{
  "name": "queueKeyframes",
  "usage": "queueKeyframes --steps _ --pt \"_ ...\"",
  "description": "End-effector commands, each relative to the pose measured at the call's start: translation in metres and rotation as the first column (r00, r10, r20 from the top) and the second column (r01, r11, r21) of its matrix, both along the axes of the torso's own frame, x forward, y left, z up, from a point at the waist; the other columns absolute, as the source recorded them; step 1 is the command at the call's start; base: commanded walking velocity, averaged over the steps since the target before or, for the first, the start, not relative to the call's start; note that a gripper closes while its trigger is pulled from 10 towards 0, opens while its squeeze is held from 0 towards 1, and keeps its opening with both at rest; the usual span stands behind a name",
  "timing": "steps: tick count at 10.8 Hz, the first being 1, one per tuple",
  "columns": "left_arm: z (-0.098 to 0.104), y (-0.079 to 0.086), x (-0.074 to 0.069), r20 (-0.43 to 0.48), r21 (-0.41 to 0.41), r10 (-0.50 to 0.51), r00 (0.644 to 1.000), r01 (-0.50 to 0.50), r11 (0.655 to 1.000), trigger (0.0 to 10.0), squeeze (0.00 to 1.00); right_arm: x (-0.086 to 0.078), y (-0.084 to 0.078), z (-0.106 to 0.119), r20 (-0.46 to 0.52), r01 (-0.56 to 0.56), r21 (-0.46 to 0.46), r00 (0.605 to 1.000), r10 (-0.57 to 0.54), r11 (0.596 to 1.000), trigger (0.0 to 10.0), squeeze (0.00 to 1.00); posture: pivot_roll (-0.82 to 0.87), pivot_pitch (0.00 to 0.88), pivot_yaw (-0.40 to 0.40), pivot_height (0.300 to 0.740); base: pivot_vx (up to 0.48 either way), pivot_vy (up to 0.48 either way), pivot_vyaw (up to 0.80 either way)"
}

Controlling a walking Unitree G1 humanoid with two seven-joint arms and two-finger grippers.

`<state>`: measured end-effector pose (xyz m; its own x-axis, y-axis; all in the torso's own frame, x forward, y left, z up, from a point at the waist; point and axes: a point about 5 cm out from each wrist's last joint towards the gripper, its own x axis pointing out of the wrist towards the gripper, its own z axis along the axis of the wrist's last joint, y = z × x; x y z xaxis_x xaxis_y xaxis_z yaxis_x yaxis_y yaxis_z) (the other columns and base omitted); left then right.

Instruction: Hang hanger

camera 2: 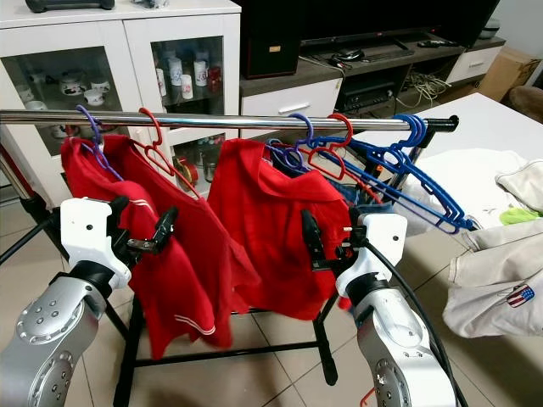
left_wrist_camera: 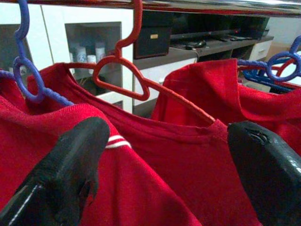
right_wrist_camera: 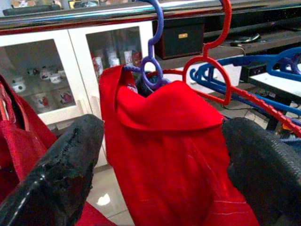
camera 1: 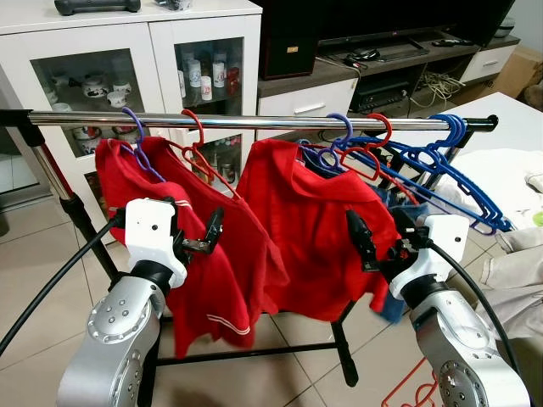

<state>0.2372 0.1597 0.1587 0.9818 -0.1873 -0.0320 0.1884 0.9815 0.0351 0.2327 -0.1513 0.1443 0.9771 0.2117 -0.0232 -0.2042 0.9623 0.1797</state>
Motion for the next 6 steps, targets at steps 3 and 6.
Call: queueKeyframes --steps 3,6 --pt "-0.019 0.014 -0.01 -0.15 -0.048 0.207 0.967 -0.216 0.975 10.0 0.0 -0.008 -0.022 -0.004 -0.097 0.149 -0.143 0.982 -0.164 0.978 10.0 0.0 0.07 0.0 -0.081 0.74 0.0 0.0 0.0" --pt "-0.02 0.005 -0.007 -0.15 0.006 0.085 0.985 -0.085 0.996 10.0 1.0 -0.024 -0.016 -0.013 -0.07 0.156 -0.094 0.984 -0.162 0.983 10.0 1.0 0.04 0.0 -0.035 0.74 0.0 0.0 0.0"
